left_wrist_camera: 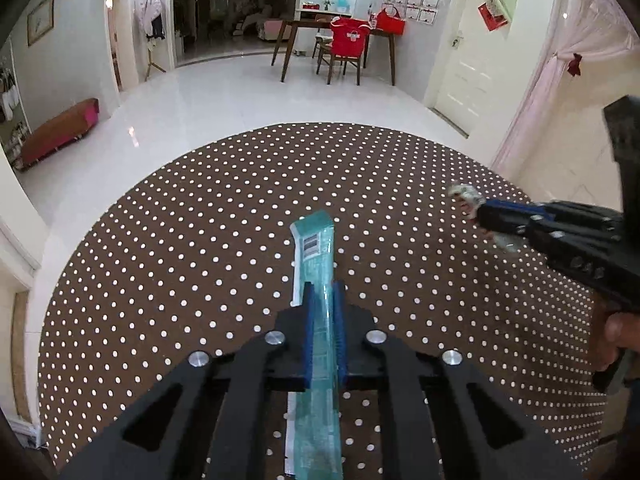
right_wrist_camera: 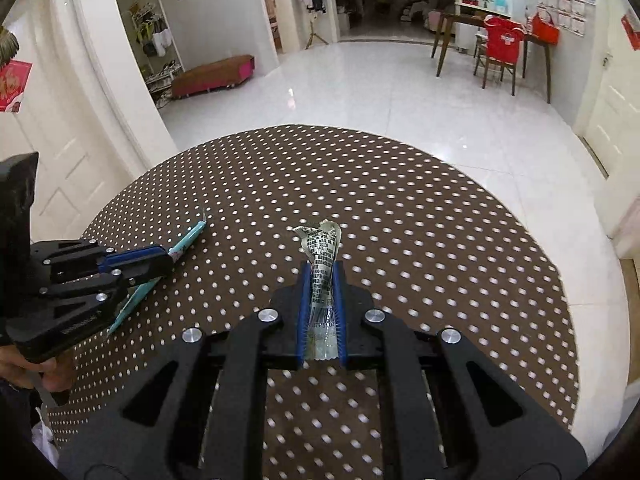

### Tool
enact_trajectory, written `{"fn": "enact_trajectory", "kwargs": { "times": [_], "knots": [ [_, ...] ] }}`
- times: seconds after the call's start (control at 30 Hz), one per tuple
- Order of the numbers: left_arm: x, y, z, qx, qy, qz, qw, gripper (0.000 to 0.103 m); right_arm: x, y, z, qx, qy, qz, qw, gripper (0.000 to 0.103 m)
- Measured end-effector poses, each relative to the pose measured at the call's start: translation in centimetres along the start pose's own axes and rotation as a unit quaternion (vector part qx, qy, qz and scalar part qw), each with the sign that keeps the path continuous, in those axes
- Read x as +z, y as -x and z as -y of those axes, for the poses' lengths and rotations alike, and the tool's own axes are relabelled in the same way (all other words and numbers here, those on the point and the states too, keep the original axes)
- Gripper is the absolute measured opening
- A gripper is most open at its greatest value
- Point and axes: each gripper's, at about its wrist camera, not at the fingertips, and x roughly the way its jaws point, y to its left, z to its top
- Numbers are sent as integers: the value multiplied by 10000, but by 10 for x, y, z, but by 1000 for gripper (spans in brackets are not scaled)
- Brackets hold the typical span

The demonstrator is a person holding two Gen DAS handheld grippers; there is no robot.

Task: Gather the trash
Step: 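Carry the teal tube and foil packet over the wastebasket with both tools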

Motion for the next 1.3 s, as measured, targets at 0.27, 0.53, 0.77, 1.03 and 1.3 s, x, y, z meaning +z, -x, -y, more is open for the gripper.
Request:
{"fn": "enact_trajectory", "kwargs": {
  "times": [0.27,0.53,0.77,1.03,1.3],
  "knots": [
    [3,-16,27,683,-458,-81,9966,77,-10,23,13,-53,-120,77,9999,11],
    [7,-24,21,107,-182,-219,9995,25,-10,30,18,-32,-198,113,9997,11],
    [3,-25,39,-312,-77,-244,9992,25,-6,48,29,-79,-253,260,9993,11],
    [27,-11,103,-653,-356,143,9971,25,-10,83,57,-261,-514,547,9968,11],
    [65,5,195,-1089,-633,572,9904,25,-22,136,123,-485,-1125,1031,9871,11]
  ]
}}
